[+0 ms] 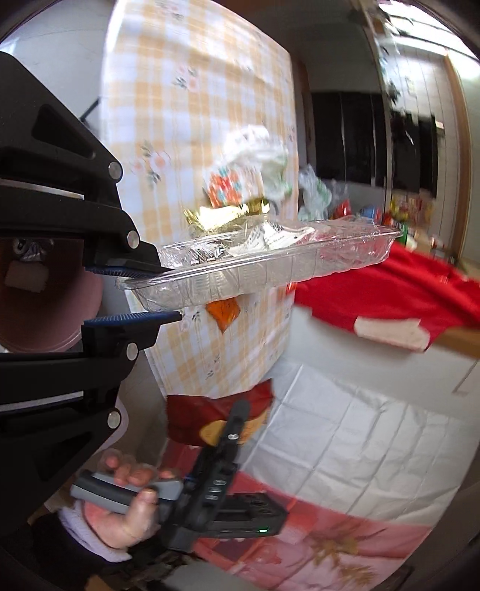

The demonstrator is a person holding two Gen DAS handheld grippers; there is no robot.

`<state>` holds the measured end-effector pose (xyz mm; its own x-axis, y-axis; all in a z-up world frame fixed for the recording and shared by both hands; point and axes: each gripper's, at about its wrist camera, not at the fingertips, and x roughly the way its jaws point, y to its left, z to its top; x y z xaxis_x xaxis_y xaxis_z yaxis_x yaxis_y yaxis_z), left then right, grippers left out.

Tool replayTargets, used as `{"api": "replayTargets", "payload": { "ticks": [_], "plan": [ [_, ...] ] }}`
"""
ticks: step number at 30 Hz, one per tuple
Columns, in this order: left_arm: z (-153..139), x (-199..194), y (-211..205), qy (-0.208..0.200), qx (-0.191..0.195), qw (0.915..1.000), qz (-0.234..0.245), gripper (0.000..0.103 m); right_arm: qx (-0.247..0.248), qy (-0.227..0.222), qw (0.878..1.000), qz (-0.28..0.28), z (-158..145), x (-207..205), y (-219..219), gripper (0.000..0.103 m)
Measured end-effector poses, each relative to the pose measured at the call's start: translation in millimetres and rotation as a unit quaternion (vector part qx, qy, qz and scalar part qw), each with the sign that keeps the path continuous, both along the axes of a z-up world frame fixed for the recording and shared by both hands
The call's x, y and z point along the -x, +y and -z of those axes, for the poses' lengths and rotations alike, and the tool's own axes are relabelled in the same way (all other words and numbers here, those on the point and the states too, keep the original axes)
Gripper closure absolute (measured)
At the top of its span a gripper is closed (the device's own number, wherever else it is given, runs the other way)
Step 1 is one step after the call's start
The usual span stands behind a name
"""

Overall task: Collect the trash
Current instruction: 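Carry the plastic tray and red bag over the maroon bin, then open both grippers to drop the tray and red bag into the bin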

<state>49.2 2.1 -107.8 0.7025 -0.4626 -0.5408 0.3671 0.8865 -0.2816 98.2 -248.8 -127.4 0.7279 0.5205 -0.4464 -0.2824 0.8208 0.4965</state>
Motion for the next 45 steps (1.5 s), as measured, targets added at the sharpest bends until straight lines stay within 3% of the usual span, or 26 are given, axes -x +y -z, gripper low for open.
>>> {"api": "replayTargets", "payload": {
  "ticks": [8, 12, 22, 25, 30, 34, 38, 45],
  "plan": [
    [-9, 45, 31, -0.013, 0.034, 0.9989, -0.03, 0.087, 0.047, 0.016, 0.997, -0.065, 0, 34, 59, 0.048],
    [-9, 48, 39, -0.015, 0.046, 0.9982, -0.035, 0.087, 0.07, 0.019, 0.994, -0.087, -1, 40, 76, 0.048],
    [3, 46, 39, 0.005, 0.044, 0.9982, -0.042, 0.087, 0.057, 0.061, 0.991, -0.106, 23, 33, 86, 0.046],
    [8, 45, 35, 0.012, 0.041, 0.9983, -0.041, 0.087, 0.055, 0.062, 0.991, -0.107, 25, 34, 86, 0.038],
    [10, 45, 29, 0.013, 0.035, 0.9988, -0.032, 0.087, 0.052, 0.051, 0.993, -0.098, 21, 36, 81, 0.03],
    [10, 46, 26, 0.013, 0.034, 0.999, -0.027, 0.087, 0.059, 0.03, 0.996, -0.067, 12, 40, 71, 0.008],
    [10, 46, 22, 0.015, 0.031, 0.9992, -0.02, 0.087, 0.075, 0.007, 0.997, -0.03, 1, 40, 57, 0.007],
    [9, 50, 7, 0.011, 0.016, 0.9998, 0.006, 0.087, 0.056, -0.008, 0.998, 0.016, -10, 40, 21, 0.007]
  ]
}}
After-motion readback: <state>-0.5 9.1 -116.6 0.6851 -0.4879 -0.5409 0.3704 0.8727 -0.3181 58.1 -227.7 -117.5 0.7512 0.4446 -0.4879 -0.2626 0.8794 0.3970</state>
